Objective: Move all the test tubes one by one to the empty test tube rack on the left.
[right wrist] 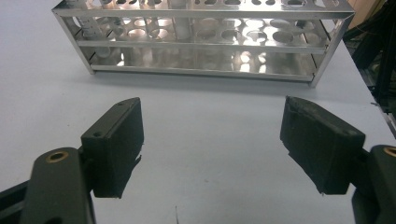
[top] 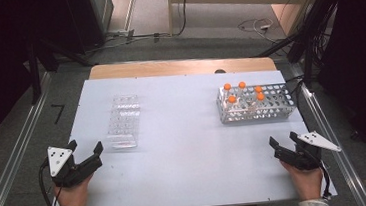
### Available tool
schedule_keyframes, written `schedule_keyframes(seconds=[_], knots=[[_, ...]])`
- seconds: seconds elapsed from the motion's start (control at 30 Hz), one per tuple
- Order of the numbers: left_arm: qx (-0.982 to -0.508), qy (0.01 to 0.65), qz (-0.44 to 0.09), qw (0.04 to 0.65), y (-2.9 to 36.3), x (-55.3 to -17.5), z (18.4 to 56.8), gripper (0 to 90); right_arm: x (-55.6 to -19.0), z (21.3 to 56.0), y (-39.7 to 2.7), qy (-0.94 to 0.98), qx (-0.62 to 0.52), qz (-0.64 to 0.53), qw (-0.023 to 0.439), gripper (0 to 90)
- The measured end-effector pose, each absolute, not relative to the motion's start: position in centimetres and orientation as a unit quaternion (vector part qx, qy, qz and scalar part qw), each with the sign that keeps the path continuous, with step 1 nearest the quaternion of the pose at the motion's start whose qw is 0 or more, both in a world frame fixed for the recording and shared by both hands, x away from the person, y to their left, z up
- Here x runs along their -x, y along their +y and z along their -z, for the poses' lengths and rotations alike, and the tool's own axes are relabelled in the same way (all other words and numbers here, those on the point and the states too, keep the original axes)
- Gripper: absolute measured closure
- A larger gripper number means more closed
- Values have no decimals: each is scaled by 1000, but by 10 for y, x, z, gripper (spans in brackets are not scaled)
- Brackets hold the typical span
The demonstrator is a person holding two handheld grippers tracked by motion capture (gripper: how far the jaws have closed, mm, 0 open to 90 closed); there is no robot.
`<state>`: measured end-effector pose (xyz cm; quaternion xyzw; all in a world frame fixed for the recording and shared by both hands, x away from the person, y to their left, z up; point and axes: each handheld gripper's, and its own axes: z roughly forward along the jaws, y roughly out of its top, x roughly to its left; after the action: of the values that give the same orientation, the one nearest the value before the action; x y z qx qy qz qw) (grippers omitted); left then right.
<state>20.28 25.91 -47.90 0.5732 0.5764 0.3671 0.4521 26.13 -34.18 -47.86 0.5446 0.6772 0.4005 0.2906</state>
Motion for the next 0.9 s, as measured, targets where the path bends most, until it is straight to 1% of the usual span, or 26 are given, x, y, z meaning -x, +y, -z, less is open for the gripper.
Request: schedule_keyframes(seconds=[0.4, 0.9], knots=[[-573, 577, -369, 451, 258, -203, 479, 162, -262, 476, -341, 678, -540, -405, 292, 222], [-575, 573, -368, 453, 257, -203, 480, 163, -268, 471, -335, 687, -529, -406, 290, 221]])
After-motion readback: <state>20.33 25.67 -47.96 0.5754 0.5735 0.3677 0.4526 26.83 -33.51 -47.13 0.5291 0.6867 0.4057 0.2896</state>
